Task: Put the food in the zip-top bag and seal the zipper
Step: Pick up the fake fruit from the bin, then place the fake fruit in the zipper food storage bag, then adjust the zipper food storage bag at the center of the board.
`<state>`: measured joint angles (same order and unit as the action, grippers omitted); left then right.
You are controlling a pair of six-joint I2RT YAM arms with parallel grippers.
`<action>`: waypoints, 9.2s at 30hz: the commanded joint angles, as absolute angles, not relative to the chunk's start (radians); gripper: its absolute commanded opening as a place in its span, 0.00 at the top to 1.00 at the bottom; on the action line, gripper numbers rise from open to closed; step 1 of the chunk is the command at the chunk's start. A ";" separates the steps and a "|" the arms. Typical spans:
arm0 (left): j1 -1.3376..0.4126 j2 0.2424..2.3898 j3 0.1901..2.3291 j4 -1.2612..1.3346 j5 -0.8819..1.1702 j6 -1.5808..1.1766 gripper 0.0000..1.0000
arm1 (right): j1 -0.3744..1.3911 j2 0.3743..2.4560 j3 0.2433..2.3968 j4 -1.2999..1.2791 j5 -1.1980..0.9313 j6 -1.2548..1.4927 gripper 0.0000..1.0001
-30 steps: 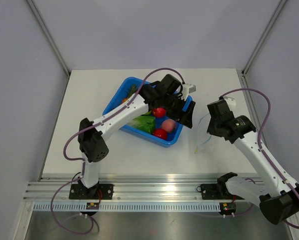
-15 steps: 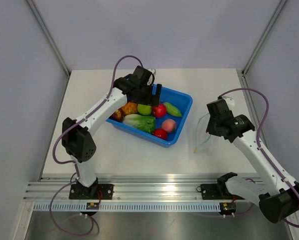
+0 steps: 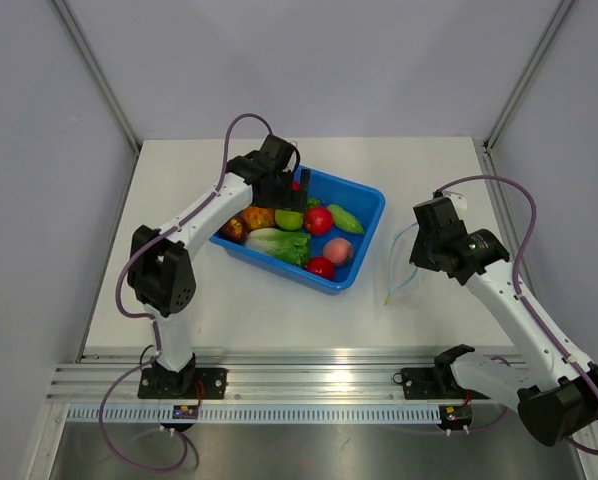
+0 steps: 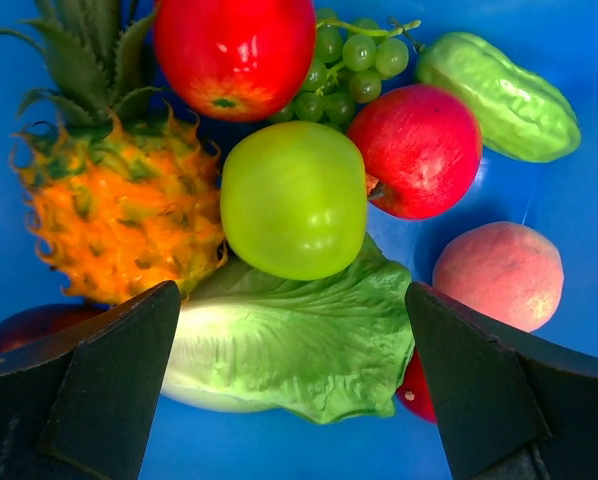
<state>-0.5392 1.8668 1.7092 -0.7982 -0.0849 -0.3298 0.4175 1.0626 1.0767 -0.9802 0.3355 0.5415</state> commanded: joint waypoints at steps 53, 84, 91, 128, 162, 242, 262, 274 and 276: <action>-0.549 2.033 1.721 -0.698 -0.107 -0.344 0.22 | 0.411 1.026 1.071 -0.973 0.319 0.545 1.00; -0.587 1.628 1.704 -0.704 0.274 -0.310 1.00 | 0.410 1.123 1.127 -0.917 0.221 0.538 1.00; -0.698 1.612 1.721 -0.630 0.379 -0.373 1.00 | 0.410 1.147 1.140 -0.885 0.175 0.549 1.00; -0.802 1.750 1.532 -0.288 0.586 -0.660 1.00 | 0.410 1.157 1.193 -0.787 -0.040 0.632 1.00; -0.927 1.907 1.802 -0.719 0.140 -0.416 1.00 | 0.410 1.042 1.134 -0.676 -0.143 0.739 1.00; -0.779 1.802 1.514 -0.460 0.437 -0.557 0.66 | 0.410 0.874 0.951 -0.672 -0.107 0.802 1.00; -0.902 1.896 1.831 -0.690 0.305 -0.502 1.00 | 0.410 0.948 1.236 -1.170 0.281 0.673 1.00; -0.922 1.968 1.830 -0.674 0.232 -0.445 1.00 | 0.410 0.882 1.143 -1.097 0.264 0.670 1.00; -0.919 1.980 1.818 -0.657 0.261 -0.417 1.00 | 0.410 0.887 1.125 -1.089 0.264 0.675 1.00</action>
<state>-0.9180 1.9751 1.8221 -0.7055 0.2787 -0.4747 0.4068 0.9024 1.1461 -1.1271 0.2428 0.6807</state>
